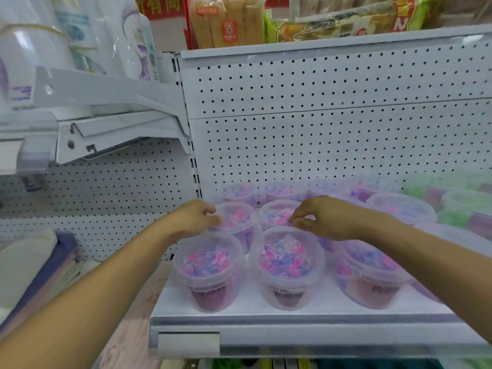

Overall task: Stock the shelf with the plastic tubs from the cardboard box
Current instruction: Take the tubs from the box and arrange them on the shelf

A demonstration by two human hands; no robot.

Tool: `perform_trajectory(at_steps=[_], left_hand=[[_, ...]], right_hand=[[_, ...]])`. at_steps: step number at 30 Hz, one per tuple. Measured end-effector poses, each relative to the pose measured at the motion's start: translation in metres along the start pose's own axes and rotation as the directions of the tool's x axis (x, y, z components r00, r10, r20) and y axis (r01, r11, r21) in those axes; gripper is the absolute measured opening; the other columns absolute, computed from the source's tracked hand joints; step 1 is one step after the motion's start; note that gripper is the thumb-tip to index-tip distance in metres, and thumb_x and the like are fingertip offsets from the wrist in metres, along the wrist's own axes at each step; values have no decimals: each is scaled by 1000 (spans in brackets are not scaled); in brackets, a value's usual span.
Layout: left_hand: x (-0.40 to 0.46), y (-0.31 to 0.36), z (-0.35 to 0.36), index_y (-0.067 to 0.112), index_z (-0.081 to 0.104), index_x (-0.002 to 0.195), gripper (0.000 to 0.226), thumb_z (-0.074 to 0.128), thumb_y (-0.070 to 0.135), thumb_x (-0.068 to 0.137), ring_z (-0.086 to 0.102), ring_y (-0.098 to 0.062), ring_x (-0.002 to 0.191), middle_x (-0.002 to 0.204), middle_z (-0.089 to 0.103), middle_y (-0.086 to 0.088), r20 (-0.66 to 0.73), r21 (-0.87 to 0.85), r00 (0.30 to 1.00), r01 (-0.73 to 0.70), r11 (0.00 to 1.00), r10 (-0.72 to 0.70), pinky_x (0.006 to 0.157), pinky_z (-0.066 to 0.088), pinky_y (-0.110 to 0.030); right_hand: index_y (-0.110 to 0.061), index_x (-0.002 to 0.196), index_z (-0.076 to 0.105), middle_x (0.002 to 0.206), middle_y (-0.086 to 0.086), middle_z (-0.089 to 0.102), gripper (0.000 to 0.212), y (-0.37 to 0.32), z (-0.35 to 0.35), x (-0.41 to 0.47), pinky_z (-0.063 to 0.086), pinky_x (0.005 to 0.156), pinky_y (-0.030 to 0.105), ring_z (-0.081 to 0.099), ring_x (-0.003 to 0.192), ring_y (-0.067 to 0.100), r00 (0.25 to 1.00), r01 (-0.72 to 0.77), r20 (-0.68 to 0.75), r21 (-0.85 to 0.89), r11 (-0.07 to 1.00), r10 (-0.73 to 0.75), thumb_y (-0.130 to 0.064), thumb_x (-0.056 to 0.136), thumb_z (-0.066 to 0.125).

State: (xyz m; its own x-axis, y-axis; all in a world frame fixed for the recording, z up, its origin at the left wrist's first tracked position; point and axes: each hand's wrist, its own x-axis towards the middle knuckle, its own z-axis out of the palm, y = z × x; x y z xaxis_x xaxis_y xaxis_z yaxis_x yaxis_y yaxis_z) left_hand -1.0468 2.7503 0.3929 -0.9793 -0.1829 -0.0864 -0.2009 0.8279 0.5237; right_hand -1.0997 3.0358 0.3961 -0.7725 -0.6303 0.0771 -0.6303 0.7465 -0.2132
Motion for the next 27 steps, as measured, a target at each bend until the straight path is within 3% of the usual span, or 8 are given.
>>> perform_trajectory(at_steps=[3,7,11,14,17,19,22,27], left_hand=[[0,2,2,17,41,144,63,59,45,91,41,-23,135,149,41,-5,-6,14,1000,6,1000,-6,109,32,-37],[-12,-1,3,26,42,143,63,58,52,89,39,-21,135,152,36,2,-34,-3,999,-31,1000,31,106,33,-37],[-50,19,15,30,50,136,61,54,61,85,40,-12,132,145,43,9,-170,90,933,-306,948,317,110,33,-35],[-86,47,33,35,46,138,92,53,85,61,38,-6,134,146,42,15,-61,88,921,-380,921,386,114,29,-34],[-108,69,58,35,28,147,116,60,87,48,29,-10,139,153,32,14,-19,280,917,-377,883,398,114,25,-33],[-112,80,71,30,21,151,122,67,81,51,28,-15,140,155,29,9,-45,363,923,-340,867,381,112,24,-33],[-106,88,83,23,22,150,120,69,77,54,35,-24,133,150,36,1,-117,436,931,-264,860,346,107,29,-36],[-108,85,92,27,22,148,115,73,68,54,29,-22,129,143,36,2,-165,396,909,-295,869,384,103,21,-33]], right_hand=[[-22,105,70,114,-4,66,30,1,0,0,47,92,40,60,99,18,1000,2,4,14,1000,-2,-37,96,47],[-16,114,67,125,-1,63,33,4,1,-6,44,97,35,57,110,16,1000,15,0,34,999,-15,-34,98,45],[-32,125,61,136,-13,53,30,6,-1,-26,36,101,25,48,123,7,991,35,-136,136,990,-17,-33,98,49],[-35,119,63,131,-16,56,26,9,-10,-50,34,95,19,49,111,0,974,40,-224,208,977,8,-34,95,53],[-40,120,61,132,-20,54,31,14,-17,-75,33,83,6,48,98,-10,985,18,-174,149,989,8,-43,90,58],[-40,129,54,137,-21,49,46,16,-17,-92,35,88,12,49,101,-7,997,-27,-73,101,995,34,-52,84,60],[-39,140,40,146,-18,37,69,19,-11,-111,34,106,31,42,126,8,998,-53,20,50,997,52,-62,79,60],[-29,141,42,148,-8,39,64,25,2,-124,30,110,35,37,133,15,999,-13,-51,10,1000,13,-50,85,62]])
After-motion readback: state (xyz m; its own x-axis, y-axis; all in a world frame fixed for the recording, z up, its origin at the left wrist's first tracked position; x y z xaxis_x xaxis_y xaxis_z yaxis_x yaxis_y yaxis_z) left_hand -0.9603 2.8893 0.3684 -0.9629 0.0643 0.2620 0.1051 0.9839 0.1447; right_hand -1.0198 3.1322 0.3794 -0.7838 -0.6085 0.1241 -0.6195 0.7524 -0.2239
